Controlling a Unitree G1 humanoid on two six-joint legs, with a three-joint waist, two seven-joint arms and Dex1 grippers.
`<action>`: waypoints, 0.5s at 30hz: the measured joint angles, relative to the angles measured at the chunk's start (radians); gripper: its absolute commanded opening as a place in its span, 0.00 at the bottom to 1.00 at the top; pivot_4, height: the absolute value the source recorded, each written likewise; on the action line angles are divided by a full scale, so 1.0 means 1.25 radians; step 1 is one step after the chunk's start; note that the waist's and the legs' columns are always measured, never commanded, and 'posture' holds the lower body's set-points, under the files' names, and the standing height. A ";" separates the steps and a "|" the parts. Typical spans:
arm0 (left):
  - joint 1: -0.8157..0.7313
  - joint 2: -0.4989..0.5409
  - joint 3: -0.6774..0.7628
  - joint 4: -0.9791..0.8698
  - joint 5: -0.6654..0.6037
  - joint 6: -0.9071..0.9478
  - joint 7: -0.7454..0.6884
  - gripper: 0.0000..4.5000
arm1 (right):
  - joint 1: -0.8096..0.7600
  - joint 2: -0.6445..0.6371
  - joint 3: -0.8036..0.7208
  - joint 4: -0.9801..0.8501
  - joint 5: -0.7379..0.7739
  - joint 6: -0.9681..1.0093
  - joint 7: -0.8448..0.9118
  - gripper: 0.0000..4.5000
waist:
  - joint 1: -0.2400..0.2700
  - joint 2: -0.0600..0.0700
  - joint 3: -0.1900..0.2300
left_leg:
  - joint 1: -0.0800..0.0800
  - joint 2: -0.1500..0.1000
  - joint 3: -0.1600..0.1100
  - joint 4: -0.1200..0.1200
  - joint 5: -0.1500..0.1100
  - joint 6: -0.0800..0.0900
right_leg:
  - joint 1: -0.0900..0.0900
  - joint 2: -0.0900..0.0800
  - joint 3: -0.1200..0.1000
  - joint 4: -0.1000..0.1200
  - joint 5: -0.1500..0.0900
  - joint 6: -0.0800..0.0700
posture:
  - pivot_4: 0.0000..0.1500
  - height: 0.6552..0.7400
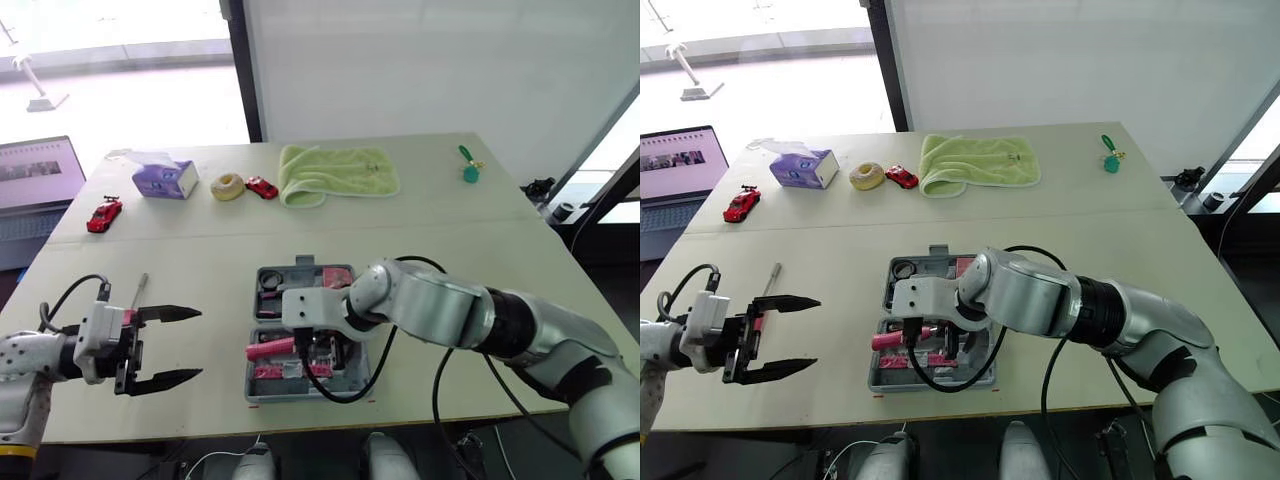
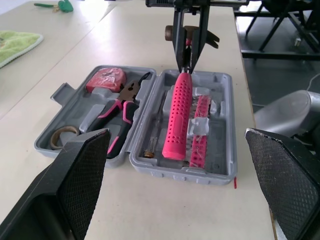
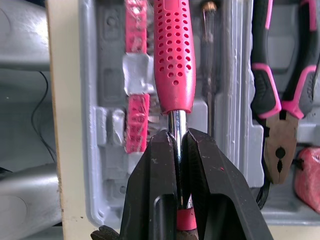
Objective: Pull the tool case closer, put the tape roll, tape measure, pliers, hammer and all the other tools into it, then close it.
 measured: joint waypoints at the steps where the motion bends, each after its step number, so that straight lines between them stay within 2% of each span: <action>1: 0.002 0.000 0.000 -0.004 0.000 -0.001 -0.001 1.00 | 0.003 -0.005 0.003 0.001 -0.002 -0.002 0.001 0.01 | 0.000 0.000 0.000 | 0.000 0.000 0.000 0.000 0.000 0.000 | 0.000 0.000 0.000 0.000 0.000 0.000 | 1.00 1.00; 15: -0.001 0.000 -0.007 -0.028 0.000 0.006 0.009 1.00 | 0.077 0.025 0.030 0.093 -0.064 -0.060 -0.016 0.01 | -0.001 0.000 0.000 | 0.000 0.000 0.000 0.000 0.000 0.000 | 0.000 0.000 0.000 0.001 0.000 0.000 | 1.00 1.00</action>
